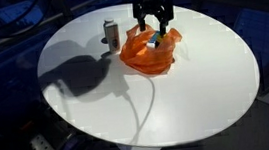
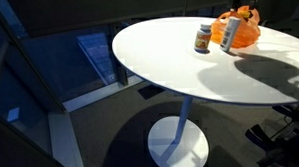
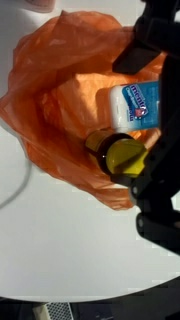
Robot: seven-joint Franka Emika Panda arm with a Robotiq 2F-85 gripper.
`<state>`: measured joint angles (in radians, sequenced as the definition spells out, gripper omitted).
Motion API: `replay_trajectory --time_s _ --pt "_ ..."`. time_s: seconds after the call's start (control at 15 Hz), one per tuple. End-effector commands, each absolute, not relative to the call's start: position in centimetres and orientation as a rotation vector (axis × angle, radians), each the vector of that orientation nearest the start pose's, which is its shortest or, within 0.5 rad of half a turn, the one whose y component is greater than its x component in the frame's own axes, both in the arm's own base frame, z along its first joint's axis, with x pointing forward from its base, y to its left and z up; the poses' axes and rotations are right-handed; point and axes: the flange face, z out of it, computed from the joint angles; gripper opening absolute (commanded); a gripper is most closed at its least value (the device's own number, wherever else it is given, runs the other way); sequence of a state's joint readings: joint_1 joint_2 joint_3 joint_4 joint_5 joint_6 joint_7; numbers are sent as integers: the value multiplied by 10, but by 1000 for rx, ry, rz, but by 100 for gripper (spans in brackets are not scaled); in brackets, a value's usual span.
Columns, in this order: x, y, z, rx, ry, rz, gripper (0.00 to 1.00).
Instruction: Remove the bottle with a yellow cap from the plastic bag and put it on the table
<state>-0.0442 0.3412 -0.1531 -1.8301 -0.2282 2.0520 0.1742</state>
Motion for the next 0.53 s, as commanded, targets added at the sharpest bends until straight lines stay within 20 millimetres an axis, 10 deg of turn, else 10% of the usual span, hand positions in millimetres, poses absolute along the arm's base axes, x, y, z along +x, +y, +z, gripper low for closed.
replay_trajectory --time_s 0.0,0.47 --pt "617 -138 343 -3370 408 208 100" --pt "616 -156 339 -3371 458 213 100"
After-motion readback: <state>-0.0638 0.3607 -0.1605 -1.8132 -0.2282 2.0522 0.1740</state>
